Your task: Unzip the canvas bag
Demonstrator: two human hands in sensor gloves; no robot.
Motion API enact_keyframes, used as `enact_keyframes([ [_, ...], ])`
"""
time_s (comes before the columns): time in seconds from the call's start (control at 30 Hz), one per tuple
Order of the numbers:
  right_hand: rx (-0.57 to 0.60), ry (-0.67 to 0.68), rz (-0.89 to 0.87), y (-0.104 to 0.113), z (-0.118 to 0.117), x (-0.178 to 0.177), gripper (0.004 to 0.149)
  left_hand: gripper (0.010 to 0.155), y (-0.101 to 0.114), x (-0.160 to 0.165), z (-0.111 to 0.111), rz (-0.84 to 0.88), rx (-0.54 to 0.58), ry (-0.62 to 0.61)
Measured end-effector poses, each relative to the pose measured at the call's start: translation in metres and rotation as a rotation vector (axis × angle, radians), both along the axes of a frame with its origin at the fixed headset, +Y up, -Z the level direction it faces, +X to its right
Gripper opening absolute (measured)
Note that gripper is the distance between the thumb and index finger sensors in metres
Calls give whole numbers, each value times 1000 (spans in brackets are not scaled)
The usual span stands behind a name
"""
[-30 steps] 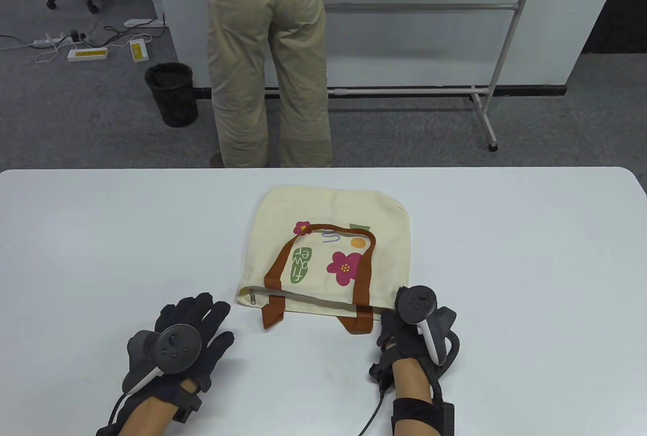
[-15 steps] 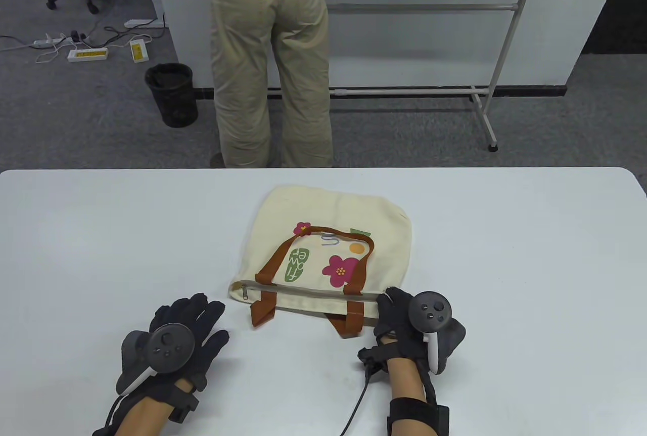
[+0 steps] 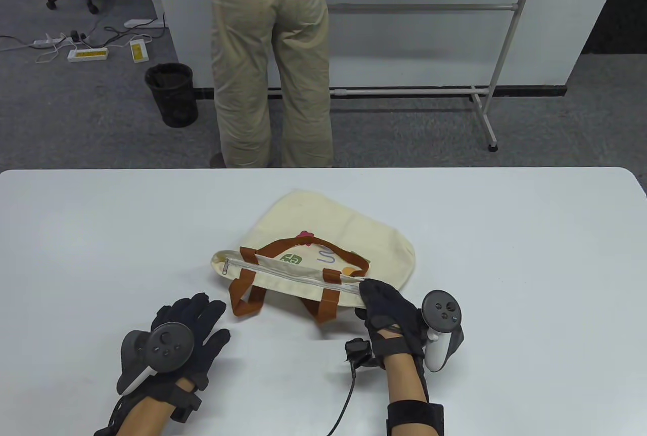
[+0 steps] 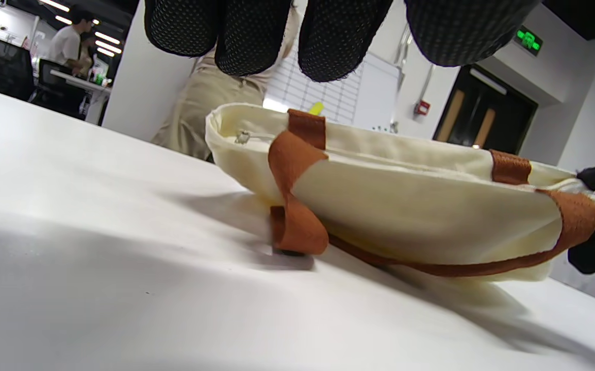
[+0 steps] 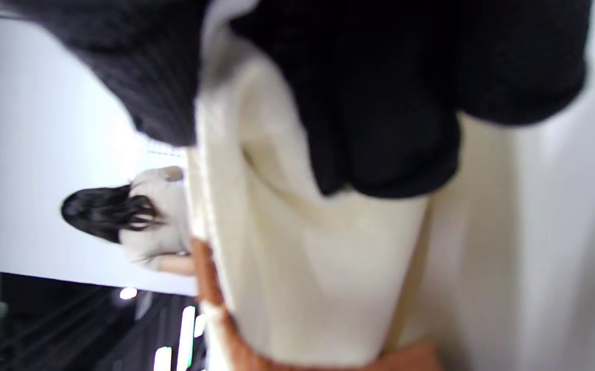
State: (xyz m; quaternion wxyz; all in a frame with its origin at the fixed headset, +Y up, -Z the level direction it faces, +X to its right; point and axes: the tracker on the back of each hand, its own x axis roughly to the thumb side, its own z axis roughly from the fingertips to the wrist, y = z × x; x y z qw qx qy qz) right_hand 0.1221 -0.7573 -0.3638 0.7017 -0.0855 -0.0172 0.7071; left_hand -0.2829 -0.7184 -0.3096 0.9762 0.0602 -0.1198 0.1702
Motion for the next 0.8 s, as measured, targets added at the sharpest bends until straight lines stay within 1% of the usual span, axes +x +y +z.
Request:
enact_keyframes([
  [0.13, 8, 75, -203, -4, 1, -12, 47, 65, 2, -4, 0, 27, 19, 11],
  [0.27, 20, 129, -321, -5, 2, -21, 47, 65, 6, -17, 0, 73, 44, 57],
  [0.4, 64, 192, -435, -3, 2, -29, 48, 65, 5, -38, -2, 205, 31, 141],
  [0.57, 109, 257, -507, 2, 1, -35, 48, 68, -7, -65, -4, 454, -77, 281],
  [0.6, 121, 273, -522, 4, 1, -37, 48, 69, -11, -70, -4, 527, -107, 311],
  [0.7, 139, 296, -545, 6, 1, -39, 48, 72, -21, -78, -5, 679, -214, 345],
  [0.8, 151, 318, -566, 8, 1, -42, 48, 76, -33, -80, -6, 800, -338, 341],
])
